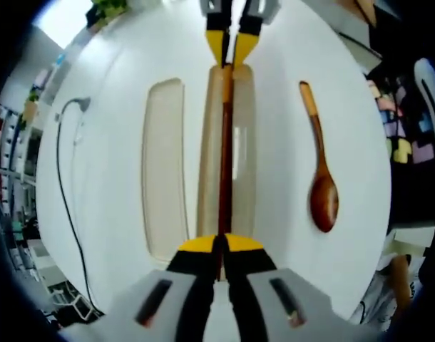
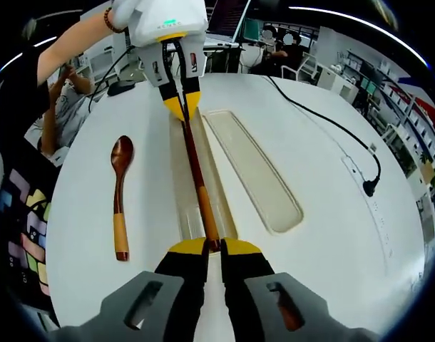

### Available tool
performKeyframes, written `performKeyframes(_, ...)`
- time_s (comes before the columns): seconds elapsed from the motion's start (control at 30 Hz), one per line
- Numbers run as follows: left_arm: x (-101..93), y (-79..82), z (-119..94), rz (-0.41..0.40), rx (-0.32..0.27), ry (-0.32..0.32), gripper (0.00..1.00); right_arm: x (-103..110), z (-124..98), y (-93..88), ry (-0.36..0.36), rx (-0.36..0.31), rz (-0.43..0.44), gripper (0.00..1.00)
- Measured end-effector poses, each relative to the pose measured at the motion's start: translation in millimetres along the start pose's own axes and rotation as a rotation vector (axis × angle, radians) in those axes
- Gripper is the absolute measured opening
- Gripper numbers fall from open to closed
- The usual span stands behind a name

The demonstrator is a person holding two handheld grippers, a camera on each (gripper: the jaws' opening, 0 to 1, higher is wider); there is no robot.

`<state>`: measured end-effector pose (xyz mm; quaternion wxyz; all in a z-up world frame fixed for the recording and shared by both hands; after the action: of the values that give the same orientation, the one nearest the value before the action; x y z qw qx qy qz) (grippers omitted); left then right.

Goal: Arrange the utensils inside the cutlery case until each visible utensil rests in its matching compartment.

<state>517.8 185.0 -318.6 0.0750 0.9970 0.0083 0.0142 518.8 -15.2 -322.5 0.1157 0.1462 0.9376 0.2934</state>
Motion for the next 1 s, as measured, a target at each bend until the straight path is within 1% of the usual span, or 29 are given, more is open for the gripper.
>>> performKeyframes(0.03, -0.1, -0.6, 0, 0.002, 0.004, -0.002, 0.03, -1, 0, 0.6, -0.001, -0.001, 0.003, 0.06)
performKeyframes(0.07, -9.5, 9.9, 8, 0.006, 0.007, -0.002, 0.03, -1, 1, 0.6, 0.001, 0.001, 0.004, 0.06)
performKeyframes(0.1, -10.4, 11.0, 9, 0.008, 0.009, -0.001, 0.03, -1, 1, 0.6, 0.002, 0.003, 0.004, 0.06)
performKeyframes(0.17, -1.4, 6.8, 8, 0.009, 0.015, -0.002, 0.03, 1, 1, 0.1, 0.004, 0.003, 0.008, 0.06)
performKeyframes(0.23, -19.8, 14.1, 15, 0.009, 0.016, -0.002, 0.03, 4, 1, -0.3, 0.004, 0.002, 0.012, 0.06)
performKeyframes(0.27, -9.0, 9.3, 13, 0.005, 0.000, -0.032, 0.03, 5, 1, -0.6, 0.005, 0.002, 0.014, 0.06)
performKeyframes(0.3, 3.5, 3.8, 9, 0.005, 0.002, -0.026, 0.03, 6, 1, -0.8, 0.005, 0.002, 0.014, 0.06)
performKeyframes(0.33, 11.6, 0.2, 7, 0.005, 0.001, -0.026, 0.03, 7, 1, -1.0, 0.006, 0.002, 0.015, 0.06)
performKeyframes(0.37, 16.7, -2.1, 6, 0.006, 0.000, -0.026, 0.03, 6, 2, -0.4, 0.008, 0.002, 0.017, 0.06)
performKeyframes(0.43, 19.0, -2.9, 5, 0.007, -0.001, -0.026, 0.03, 4, 2, 0.2, 0.008, 0.002, 0.019, 0.06)
performKeyframes(0.47, 10.8, 1.1, 6, 0.014, 0.020, 0.020, 0.03, 3, 2, 0.5, 0.008, 0.002, 0.020, 0.06)
performKeyframes(0.5, 3.6, 4.4, 8, 0.014, 0.016, 0.014, 0.03, 4, 2, 0.3, 0.008, 0.001, 0.020, 0.06)
performKeyframes(0.57, 0.1, 6.5, 10, 0.023, 0.015, 0.020, 0.03, 6, 2, -0.1, 0.009, 0.001, 0.018, 0.06)
performKeyframes(0.6, -6.2, 9.5, 10, 0.033, 0.027, 0.050, 0.03, 7, 1, -0.4, 0.010, 0.001, 0.018, 0.06)
performKeyframes(0.63, -13.7, 12.7, 12, 0.036, 0.024, 0.048, 0.03, 9, 1, -1.0, 0.010, 0.001, 0.017, 0.07)
performKeyframes(0.7, -19.7, 15.6, 14, 0.041, 0.021, 0.042, 0.03, 13, -2, -1.4, 0.017, 0.005, 0.004, 0.07)
performKeyframes(0.73, -14.3, 15.2, 14, 0.052, 0.005, 0.014, 0.03, 14, -5, -1.0, 0.028, 0.014, -0.011, 0.07)
performKeyframes(0.77, -10.4, 13.9, 13, 0.053, 0.007, 0.020, 0.03, 13, -8, 1.2, 0.022, 0.010, -0.010, 0.07)
performKeyframes(0.83, -11.9, 12.8, 15, 0.047, 0.001, 0.011, 0.03, 13, -14, 5.0, 0.007, 0.003, -0.019, 0.07)
performKeyframes(1.0, -17.2, 13.8, 20, 0.052, -0.005, 0.017, 0.03, 12, -18, 7.6, 0.007, 0.002, -0.032, 0.08)
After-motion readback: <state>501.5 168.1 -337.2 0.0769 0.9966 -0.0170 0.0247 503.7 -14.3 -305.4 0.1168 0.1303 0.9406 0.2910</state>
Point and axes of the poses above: the point that each gripper's makers call its tool centre point, and the gripper's own axes: z roughly forward along the fingers, x roughly to its left, y roughly out of its top, the point moved 3 cm from there along -z, roughly backward along the fingers, and after that the axes turned 5 degrees about -y, right-handed, at the moved point
